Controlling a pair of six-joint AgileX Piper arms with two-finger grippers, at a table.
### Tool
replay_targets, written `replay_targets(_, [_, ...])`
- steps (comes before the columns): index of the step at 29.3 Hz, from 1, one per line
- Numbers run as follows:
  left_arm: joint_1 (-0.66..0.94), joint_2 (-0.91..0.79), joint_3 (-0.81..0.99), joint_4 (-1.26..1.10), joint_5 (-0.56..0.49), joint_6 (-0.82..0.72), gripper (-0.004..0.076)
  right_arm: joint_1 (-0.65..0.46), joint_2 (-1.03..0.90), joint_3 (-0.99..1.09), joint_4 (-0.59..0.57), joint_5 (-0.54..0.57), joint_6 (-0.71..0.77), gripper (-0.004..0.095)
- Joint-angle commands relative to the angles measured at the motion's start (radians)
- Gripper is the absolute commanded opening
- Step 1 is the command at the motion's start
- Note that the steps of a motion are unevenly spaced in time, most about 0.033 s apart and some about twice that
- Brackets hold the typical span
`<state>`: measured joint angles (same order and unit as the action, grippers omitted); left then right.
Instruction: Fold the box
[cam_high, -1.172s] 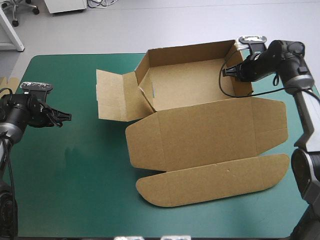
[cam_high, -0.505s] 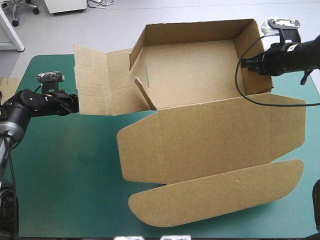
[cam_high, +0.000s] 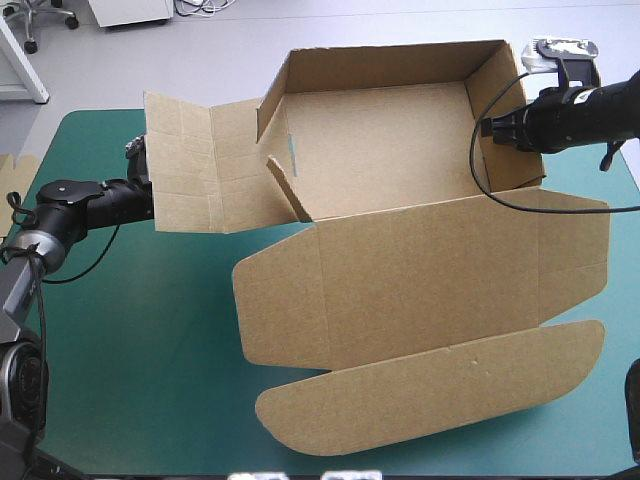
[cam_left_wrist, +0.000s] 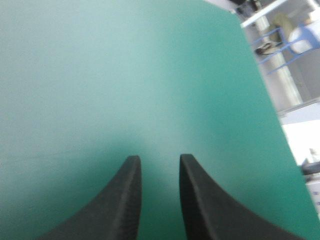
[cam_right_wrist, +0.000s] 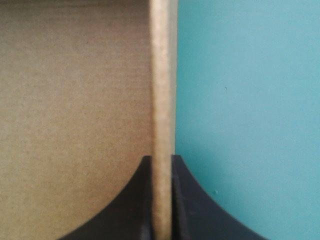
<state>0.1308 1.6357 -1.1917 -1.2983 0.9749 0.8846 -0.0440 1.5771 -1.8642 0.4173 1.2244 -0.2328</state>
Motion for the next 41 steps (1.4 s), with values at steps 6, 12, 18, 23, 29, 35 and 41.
replay_targets(6, [-0.071,-0.034,-0.026,-0.330,0.329,0.084,0.0155,-0.006,-0.018,-0.036,0.046,-0.067,0.013,-0.0013])
replay_targets(12, [-0.104,-0.034,-0.026,-0.358,0.329,0.084,0.0153,-0.004,0.004,-0.036,0.019,-0.078,0.017,-0.0013])
replay_targets(18, [-0.104,-0.034,-0.026,-0.456,0.329,0.084,0.0153,-0.004,0.025,-0.036,-0.008,-0.089,0.025,-0.0013])
replay_targets(23, [-0.115,-0.034,-0.028,-0.510,0.329,0.084,0.0153,-0.004,0.043,-0.036,-0.008,-0.097,0.023,-0.0013])
replay_targets(29, [-0.190,-0.034,-0.067,-0.514,0.311,0.086,0.0152,-0.004,0.050,-0.036,-0.008,-0.120,0.023,-0.0013])
replay_targets(35, [-0.262,-0.034,-0.157,-0.514,0.232,0.084,0.0151,-0.004,0.050,-0.036,-0.013,-0.120,0.023,-0.0013])
replay_targets(41, [-0.283,-0.034,-0.196,-0.485,0.191,0.069,0.0152,-0.004,0.050,-0.036,-0.032,-0.108,0.025,-0.0013])
